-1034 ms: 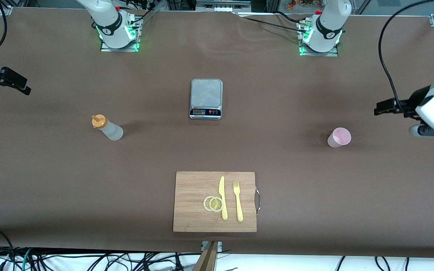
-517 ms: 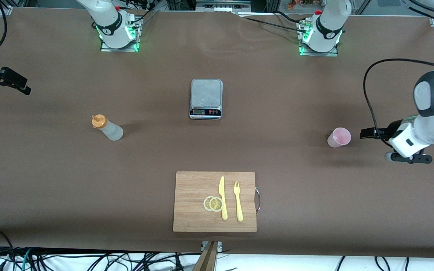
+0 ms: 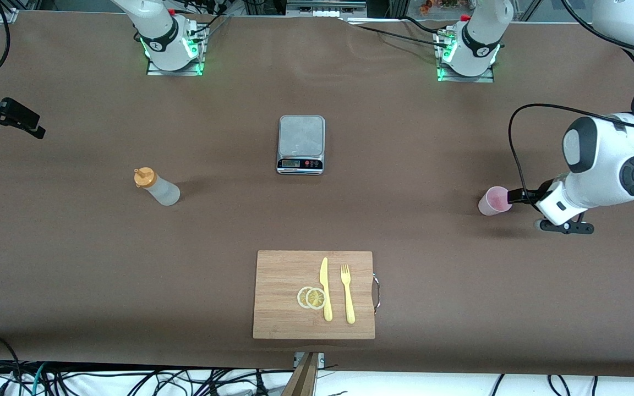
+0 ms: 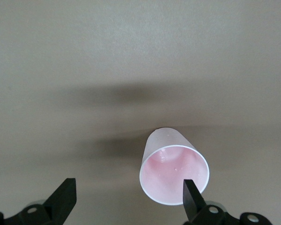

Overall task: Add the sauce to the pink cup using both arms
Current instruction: 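Move the left gripper down to the pink cup, then close the left gripper on the pink cup rim and lift it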

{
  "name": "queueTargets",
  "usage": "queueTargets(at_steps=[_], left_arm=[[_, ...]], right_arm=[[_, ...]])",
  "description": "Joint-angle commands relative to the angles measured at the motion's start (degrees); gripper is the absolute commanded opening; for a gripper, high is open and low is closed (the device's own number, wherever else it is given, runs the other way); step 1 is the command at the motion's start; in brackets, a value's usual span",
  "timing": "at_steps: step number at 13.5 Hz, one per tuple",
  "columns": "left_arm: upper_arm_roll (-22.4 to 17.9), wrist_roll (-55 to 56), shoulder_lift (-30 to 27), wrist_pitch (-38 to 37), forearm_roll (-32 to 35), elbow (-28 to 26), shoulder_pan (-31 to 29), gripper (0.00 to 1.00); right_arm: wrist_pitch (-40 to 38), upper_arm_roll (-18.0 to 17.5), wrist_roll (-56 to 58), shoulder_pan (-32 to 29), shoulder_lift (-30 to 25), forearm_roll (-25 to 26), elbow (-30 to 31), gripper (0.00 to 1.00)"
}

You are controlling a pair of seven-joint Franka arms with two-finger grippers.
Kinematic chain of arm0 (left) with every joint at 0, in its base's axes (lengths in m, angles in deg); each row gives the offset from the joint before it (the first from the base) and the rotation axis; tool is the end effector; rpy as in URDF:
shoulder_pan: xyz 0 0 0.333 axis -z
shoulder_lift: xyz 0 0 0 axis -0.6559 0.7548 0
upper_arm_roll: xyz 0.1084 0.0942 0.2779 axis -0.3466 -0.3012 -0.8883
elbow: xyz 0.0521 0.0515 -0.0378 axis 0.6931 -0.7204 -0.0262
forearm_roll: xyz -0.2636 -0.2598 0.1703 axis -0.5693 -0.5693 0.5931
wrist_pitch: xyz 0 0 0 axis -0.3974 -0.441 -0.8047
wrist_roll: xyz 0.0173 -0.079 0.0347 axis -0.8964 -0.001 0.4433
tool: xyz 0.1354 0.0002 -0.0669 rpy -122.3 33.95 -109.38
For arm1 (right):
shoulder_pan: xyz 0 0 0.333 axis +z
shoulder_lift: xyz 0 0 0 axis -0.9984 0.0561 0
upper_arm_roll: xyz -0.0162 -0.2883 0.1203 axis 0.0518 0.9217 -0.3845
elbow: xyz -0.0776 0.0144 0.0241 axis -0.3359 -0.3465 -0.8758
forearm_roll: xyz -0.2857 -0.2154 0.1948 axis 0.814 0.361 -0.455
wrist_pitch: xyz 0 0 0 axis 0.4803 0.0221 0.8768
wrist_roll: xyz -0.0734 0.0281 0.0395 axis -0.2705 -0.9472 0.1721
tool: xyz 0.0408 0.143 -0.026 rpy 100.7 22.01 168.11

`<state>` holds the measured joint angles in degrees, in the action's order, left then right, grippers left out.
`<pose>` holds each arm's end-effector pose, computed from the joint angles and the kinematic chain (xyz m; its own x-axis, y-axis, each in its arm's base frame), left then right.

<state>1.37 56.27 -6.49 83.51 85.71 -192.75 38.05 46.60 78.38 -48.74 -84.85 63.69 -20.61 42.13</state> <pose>0.5962 0.0495 0.2223 0.9838 -0.0573 -0.1700 -0.0544 -0.9983 0.0217 0.5573 -0.0486 0.5488 0.9970 -0.0722 0.0293 -0.0720 -0.9974 -0.0101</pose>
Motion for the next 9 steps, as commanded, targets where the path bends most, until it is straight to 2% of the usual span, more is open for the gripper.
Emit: queueTargets(at_steps=[1,6,9], left_arm=[[-0.3,-0.8,-1.1,5.9,1.5,-5.6,0.2,1.0],[-0.3,-0.6,-0.5,8.7,0.9,-7.5,0.4,0.98],[-0.3,-0.1,0.2,9.1,0.8,-7.5,0.5,0.87]], right_arm=[[-0.4,-0.1,0.3,0.1,-0.1,0.7,-0.8,1.0],[-0.4,-0.1,0.3,0.1,-0.1,0.6,-0.7,1.0],[-0.4,-0.1,0.3,0.1,-0.1,0.6,-0.7,1.0]])
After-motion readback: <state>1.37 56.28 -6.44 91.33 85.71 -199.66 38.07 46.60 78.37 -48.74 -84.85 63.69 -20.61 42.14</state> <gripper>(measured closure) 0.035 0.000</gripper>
